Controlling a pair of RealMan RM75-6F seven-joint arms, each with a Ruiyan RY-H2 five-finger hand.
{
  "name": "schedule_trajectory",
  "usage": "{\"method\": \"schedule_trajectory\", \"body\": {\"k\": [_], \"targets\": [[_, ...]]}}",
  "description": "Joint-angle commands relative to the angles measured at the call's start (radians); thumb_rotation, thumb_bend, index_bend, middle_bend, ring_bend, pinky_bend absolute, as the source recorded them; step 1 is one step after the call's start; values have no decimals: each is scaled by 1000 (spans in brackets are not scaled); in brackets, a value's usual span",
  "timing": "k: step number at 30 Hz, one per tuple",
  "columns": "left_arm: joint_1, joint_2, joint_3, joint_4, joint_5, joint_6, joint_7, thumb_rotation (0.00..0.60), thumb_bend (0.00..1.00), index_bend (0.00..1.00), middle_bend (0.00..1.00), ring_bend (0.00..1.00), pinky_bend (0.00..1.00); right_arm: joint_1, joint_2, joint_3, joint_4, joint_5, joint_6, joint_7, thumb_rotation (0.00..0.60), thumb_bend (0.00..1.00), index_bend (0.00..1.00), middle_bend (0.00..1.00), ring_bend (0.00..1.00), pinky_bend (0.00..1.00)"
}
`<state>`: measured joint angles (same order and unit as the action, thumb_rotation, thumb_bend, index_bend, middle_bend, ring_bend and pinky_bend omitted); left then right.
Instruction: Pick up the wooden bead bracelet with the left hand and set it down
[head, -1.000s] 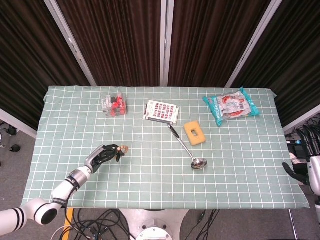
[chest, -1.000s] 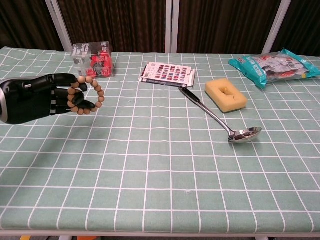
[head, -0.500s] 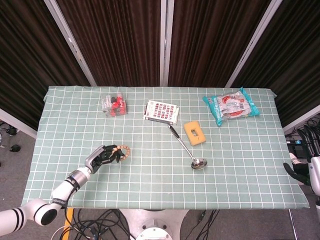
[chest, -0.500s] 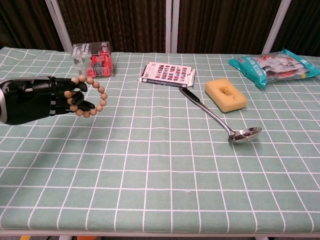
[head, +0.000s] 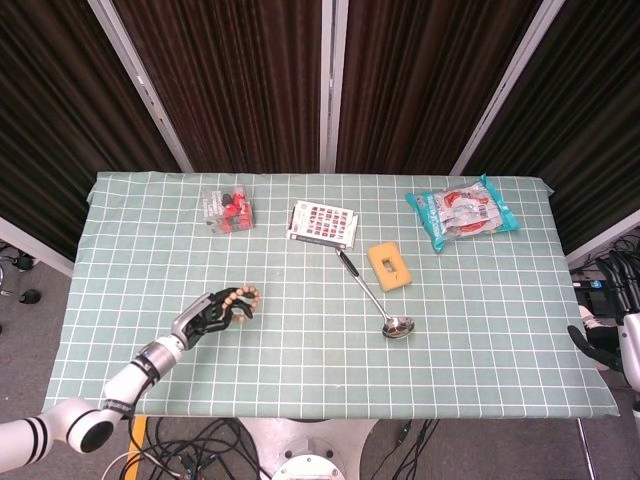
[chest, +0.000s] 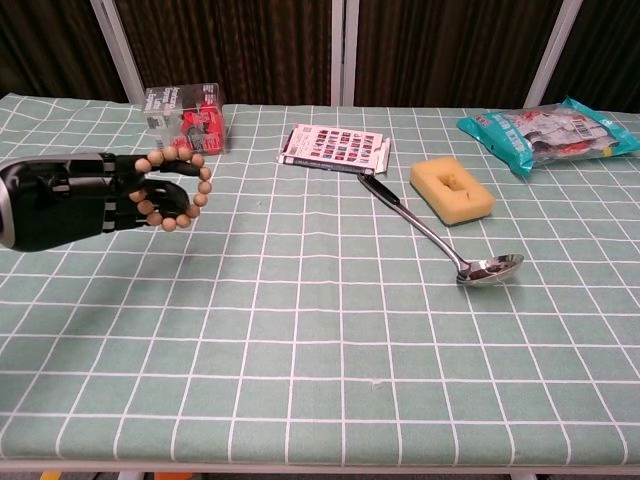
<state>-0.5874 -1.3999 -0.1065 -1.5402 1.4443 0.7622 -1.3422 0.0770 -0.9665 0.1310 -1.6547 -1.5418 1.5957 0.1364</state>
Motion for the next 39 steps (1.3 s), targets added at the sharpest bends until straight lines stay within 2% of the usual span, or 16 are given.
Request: {"method": "schedule_trajectory", "body": {"k": [1, 6, 10, 16, 23, 30, 33, 36, 39], "targets": [[-3, 0, 8, 7, 19, 9, -20, 481, 736, 252, 413, 214, 70, 0, 0, 1, 0, 1, 0, 1, 600, 104, 0, 0, 0, 0], [-9, 2, 15, 14, 33, 18, -52, 426, 658, 233, 383, 196, 70, 1, -1, 1, 2, 2, -3, 1, 600, 104, 0, 0, 0, 0], [-13, 6, 20, 16, 40, 27, -76, 424, 583, 235, 383, 196, 71, 1, -2, 1, 3, 1, -2, 3, 600, 104, 0, 0, 0, 0], [-10, 9, 18, 12, 35, 52, -113, 421, 549, 259, 410, 198, 75, -1, -4, -2, 6, -1, -1, 8, 600, 104, 0, 0, 0, 0], [9, 10, 13, 6, 30, 100, -172, 419, 525, 381, 496, 261, 75, -3, -8, -4, 11, -7, 4, 15, 600, 104, 0, 0, 0, 0], [14, 26, 35, -7, 62, 126, -180, 355, 521, 404, 508, 270, 76, -4, -8, -7, 12, -10, 4, 18, 600, 103, 0, 0, 0, 0], [10, 19, 47, 17, 76, 133, -109, 330, 520, 391, 494, 268, 78, -4, -9, -10, 15, -13, 3, 21, 600, 104, 0, 0, 0, 0], [4, -4, 57, 72, 83, 143, 95, 317, 496, 356, 459, 244, 80, -5, -10, -12, 17, -17, 3, 22, 600, 104, 0, 0, 0, 0], [17, -48, 55, 133, 73, 195, 405, 320, 450, 330, 395, 187, 80, -5, -10, -15, 20, -18, 0, 24, 600, 104, 0, 0, 0, 0]]}}
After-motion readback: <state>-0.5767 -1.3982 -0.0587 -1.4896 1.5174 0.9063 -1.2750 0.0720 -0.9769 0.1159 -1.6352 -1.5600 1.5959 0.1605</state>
